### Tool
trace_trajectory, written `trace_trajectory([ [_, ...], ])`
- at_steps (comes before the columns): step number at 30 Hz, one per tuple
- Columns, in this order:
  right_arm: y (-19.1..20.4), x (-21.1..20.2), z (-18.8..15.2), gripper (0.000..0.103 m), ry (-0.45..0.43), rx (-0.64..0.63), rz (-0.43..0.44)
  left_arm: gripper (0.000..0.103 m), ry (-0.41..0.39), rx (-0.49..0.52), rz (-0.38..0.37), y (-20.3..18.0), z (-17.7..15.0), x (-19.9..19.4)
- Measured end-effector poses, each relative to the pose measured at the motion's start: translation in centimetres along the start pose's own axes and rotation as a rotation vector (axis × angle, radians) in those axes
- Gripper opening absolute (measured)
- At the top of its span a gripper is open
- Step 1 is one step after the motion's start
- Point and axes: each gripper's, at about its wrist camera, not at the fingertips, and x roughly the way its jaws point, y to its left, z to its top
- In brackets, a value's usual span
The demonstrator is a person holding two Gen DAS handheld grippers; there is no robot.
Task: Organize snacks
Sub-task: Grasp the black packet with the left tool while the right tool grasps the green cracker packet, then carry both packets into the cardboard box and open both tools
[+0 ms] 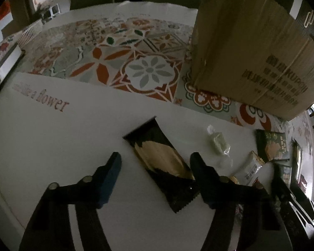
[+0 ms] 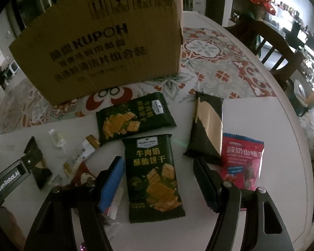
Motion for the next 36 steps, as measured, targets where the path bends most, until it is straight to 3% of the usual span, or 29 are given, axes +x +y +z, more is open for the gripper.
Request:
trace_trajectory([
  [3,0.2,0.1,0.0,0.064,-0.003,-0.019,-0.006,0.064,-0.004,0.001,0.007,-0.1,0.0,0.0],
  [5,0.4,0.1,0.0,0.057,-0.006,-0.039,-0.019,0.051,-0.011,0.008,0.017,-0.1,0.0,0.0],
  [7,0.7,0.0,0.0,0.048,-0.011,-0.057,-0.017,0.045,-0.015,0.017,0.031,-0.1,0.0,0.0],
  [11,0.8,-0.1,0.0,0.045,-0.016,-0.076,-0.008,0.038,-0.015,0.043,0.027,-0.2,-0.1,0.0],
  [20,0.9,-1.0,0.2,0.045,-0.047,-0.101,0.01,0.034,-0.024,0.116,-0.004,-0.4,-0.9,-1.4],
  [36,0.4,-7.1,1.7,0.045,-0.171,-0.125,0.061,0.033,-0.174,0.187,-0.092,-1.7,-0.9,-9.3],
])
